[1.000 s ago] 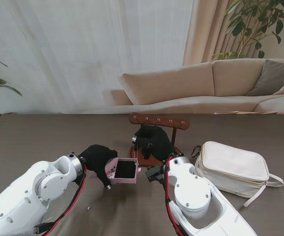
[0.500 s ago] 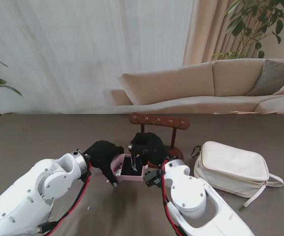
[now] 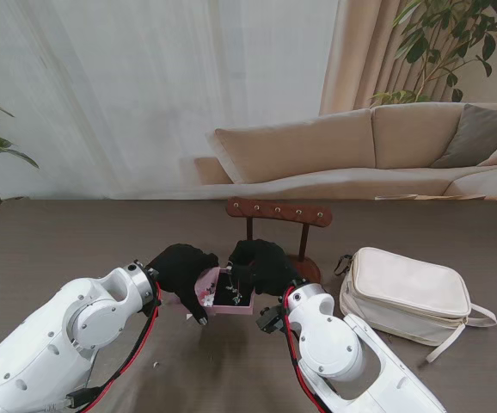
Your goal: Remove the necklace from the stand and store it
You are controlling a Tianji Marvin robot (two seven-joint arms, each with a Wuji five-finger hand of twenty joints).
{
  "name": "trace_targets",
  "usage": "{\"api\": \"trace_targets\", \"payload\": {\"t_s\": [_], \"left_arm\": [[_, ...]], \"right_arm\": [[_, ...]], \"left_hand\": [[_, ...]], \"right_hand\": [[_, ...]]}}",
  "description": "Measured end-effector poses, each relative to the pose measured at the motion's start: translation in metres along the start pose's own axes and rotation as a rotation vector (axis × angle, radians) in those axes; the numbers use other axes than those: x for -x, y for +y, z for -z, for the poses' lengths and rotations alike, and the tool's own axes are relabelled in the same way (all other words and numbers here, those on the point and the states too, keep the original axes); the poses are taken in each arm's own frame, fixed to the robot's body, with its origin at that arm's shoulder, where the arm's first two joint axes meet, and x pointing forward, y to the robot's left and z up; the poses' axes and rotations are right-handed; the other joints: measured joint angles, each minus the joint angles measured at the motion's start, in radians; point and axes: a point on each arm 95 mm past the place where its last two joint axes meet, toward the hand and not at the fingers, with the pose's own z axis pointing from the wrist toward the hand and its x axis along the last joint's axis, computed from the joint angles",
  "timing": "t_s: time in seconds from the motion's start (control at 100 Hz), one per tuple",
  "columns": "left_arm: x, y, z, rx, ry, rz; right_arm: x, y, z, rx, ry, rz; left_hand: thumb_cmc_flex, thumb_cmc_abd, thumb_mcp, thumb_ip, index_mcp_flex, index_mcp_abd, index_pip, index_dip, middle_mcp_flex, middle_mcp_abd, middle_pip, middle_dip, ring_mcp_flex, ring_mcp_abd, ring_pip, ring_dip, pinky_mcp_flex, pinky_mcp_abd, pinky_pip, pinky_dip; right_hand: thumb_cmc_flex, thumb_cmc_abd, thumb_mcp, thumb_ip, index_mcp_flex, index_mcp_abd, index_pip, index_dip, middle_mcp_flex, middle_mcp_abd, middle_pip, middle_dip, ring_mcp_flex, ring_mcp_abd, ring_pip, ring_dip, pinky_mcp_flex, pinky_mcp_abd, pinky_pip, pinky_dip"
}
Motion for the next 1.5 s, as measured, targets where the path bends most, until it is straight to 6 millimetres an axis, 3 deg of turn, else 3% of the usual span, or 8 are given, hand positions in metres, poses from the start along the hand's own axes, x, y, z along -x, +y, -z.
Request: {"api": "trace_targets", "payload": {"t_s": [0.32,0.43,0.52,0.83,0.9,1.23,1.43,1.5], "left_arm": [[0.0,-0.001,-0.002,-0.005,0.003,0.0],[0.0,-0.001,-0.002,-0.005,0.003,0.0],[0.0,-0.002,-0.002,-0.005,0.002,-0.001],[0.0,-0.003,-0.002,-0.005,0.003,-0.003],[0.0,-0.003,-0.002,-0.006,0.003,-0.003],[0.0,-0.005,-0.002,-0.002,0.002,-0.004],[0.0,-0.006,-0.001,-0.002,0.001,0.001],[0.0,-0.006,-0.001,-0.001,0.0,0.002]], "right_arm": [[0.001,0.005,-0.002,-0.005,0.101,0.243],[0.0,0.007,-0.002,-0.007,0.123,0.276],[-0.001,0.009,-0.003,-0.005,0.144,0.339],[-0.001,0.015,-0.005,-0.002,0.2,0.471],[-0.002,0.016,-0.005,0.005,0.215,0.494],[-0.005,0.022,-0.003,-0.014,0.313,0.661],[-0.005,0.023,-0.003,-0.017,0.319,0.661],[-0.005,0.022,-0.003,-0.015,0.323,0.664]], "left_hand": [[0.0,0.0,0.0,0.0,0.0,0.0,0.003,0.0,0.001,0.0,0.0,0.0,0.001,0.002,0.001,0.001,0.0,0.002,0.001,0.002],[0.0,0.0,0.0,0.0,0.0,0.0,0.004,0.0,0.001,0.0,0.0,0.0,0.001,0.002,0.001,0.002,0.0,0.002,0.001,0.004],[0.0,0.0,0.0,0.0,0.0,0.0,0.005,0.0,0.001,0.0,0.0,0.0,0.001,0.003,0.002,0.002,0.0,0.002,0.001,0.005],[0.0,0.0,0.0,0.0,0.0,0.0,0.007,0.0,0.002,0.0,0.0,0.0,0.001,0.005,0.008,0.002,0.001,0.006,0.002,0.014],[0.0,0.0,0.0,0.0,0.0,0.0,0.007,0.0,0.002,0.0,0.0,0.0,0.001,0.005,0.009,0.002,0.001,0.006,0.002,0.015],[0.0,0.0,0.0,0.001,0.0,0.0,0.007,0.0,0.002,0.0,0.0,0.0,0.001,0.006,0.009,0.002,0.001,0.007,0.002,0.016],[0.0,0.0,0.0,0.001,0.0,0.0,0.008,0.0,0.002,0.0,0.001,0.0,0.001,0.006,0.01,0.002,0.001,0.008,0.002,0.016],[0.0,0.0,0.0,0.001,0.0,0.0,0.008,0.0,0.002,0.0,0.001,0.0,0.001,0.007,0.011,0.002,0.001,0.008,0.003,0.016]], "right_hand": [[-0.097,0.0,-0.002,0.001,-0.033,-0.03,-0.093,-0.012,-0.049,-0.022,0.0,-0.035,-0.041,-0.018,-0.081,0.015,-0.001,-0.032,-0.044,0.0],[-0.144,0.0,-0.003,0.058,-0.033,-0.036,-0.158,0.018,-0.059,-0.028,-0.002,-0.04,-0.07,-0.026,-0.102,0.016,-0.001,-0.044,-0.065,0.0],[-0.184,0.001,-0.025,0.137,-0.032,-0.038,-0.221,0.094,-0.085,-0.033,-0.023,-0.05,-0.08,-0.028,-0.118,0.017,-0.001,-0.046,-0.084,0.0],[-0.242,0.003,-0.071,0.138,-0.021,-0.034,-0.284,0.118,-0.097,-0.044,-0.032,-0.06,-0.1,-0.049,-0.139,0.017,-0.001,-0.062,-0.102,0.0],[-0.243,0.043,-0.072,0.158,0.0,-0.039,-0.285,0.123,-0.097,-0.046,-0.032,-0.061,-0.1,-0.05,-0.139,0.017,-0.001,-0.068,-0.103,0.0],[-0.135,0.012,0.03,0.071,0.009,-0.126,-0.195,-0.095,-0.096,-0.076,-0.058,-0.076,-0.1,-0.08,-0.148,0.017,0.0,-0.083,-0.108,0.001],[0.035,-0.001,0.095,0.056,0.013,-0.179,-0.182,-0.126,-0.092,-0.082,-0.062,-0.078,-0.1,-0.094,-0.152,0.027,0.0,-0.097,-0.108,0.001],[0.042,-0.036,0.095,0.04,0.04,-0.191,-0.182,-0.126,-0.079,-0.092,-0.073,-0.075,-0.078,-0.109,-0.156,0.028,0.009,-0.104,-0.108,0.001]]}}
